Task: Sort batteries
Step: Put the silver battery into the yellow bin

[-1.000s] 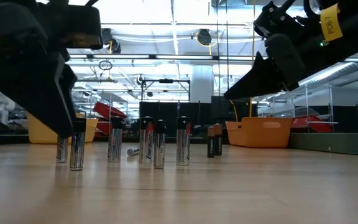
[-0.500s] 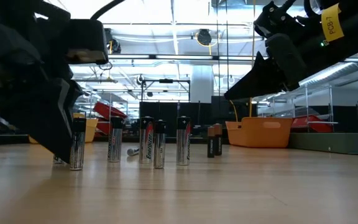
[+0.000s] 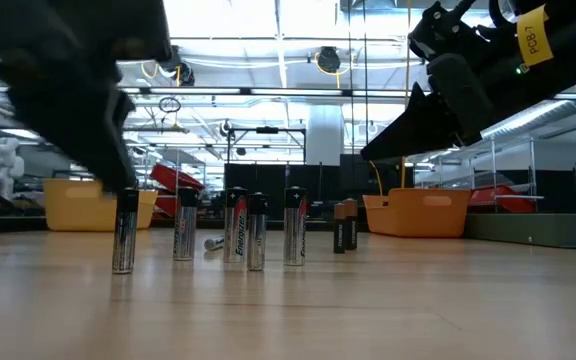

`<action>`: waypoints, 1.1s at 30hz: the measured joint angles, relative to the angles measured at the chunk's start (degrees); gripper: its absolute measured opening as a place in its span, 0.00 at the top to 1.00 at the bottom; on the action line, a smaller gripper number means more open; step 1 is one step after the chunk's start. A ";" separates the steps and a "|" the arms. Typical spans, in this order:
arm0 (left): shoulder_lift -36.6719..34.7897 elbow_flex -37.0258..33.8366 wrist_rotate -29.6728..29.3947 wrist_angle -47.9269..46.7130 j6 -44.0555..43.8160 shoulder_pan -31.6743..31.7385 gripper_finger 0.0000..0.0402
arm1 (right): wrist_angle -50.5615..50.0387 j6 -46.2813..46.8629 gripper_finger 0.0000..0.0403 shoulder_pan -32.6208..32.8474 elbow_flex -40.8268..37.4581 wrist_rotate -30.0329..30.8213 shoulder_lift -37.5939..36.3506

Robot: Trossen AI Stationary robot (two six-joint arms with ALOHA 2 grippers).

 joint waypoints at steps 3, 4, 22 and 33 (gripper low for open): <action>-5.87 0.00 -4.90 -9.91 0.50 2.29 0.92 | 0.06 0.00 0.57 0.00 0.00 -0.03 0.00; -8.01 0.00 -6.72 -13.20 0.75 3.37 0.92 | 0.10 -0.01 0.57 0.00 0.00 -0.04 0.00; -39.26 -17.07 -10.94 -19.22 15.02 43.49 0.91 | 0.57 -0.62 0.57 -0.22 0.00 -0.21 0.02; -39.34 -17.07 -9.93 -16.18 19.62 49.50 0.47 | 0.66 -0.47 0.57 -0.24 0.00 -0.22 0.02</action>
